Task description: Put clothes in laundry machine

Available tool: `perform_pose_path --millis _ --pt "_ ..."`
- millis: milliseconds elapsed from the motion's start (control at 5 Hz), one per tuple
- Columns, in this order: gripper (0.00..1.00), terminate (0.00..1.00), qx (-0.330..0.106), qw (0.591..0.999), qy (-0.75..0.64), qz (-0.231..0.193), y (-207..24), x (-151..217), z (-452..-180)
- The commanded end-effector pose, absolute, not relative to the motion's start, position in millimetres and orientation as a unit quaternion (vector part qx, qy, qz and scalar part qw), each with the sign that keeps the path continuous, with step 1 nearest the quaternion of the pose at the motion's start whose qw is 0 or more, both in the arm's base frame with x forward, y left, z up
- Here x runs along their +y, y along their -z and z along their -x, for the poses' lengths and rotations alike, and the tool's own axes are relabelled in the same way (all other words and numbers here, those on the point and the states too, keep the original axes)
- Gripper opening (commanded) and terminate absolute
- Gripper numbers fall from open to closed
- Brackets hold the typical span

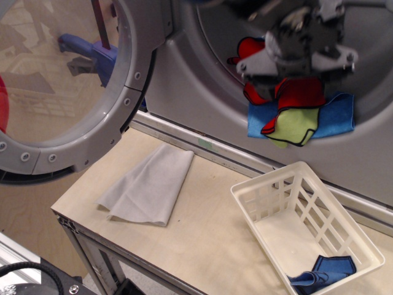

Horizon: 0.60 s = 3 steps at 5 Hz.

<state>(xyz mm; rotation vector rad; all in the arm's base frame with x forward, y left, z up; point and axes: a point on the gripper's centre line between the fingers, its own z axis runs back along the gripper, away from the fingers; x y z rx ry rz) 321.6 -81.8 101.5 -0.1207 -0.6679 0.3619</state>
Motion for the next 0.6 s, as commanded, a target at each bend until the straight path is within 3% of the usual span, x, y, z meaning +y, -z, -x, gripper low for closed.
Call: perform_pose_path --millis 0,200,400 --pt "1.0 0.0 -0.256 0.949 -0.155 0.103 -116.1 -90.6 -286.2" --pt "1.0 0.0 -0.256 0.949 -0.155 0.103 -116.1 -90.6 -286.2" --pt "1.0 1.0 -0.256 0.949 -0.155 0.103 -116.1 -90.6 -286.2"
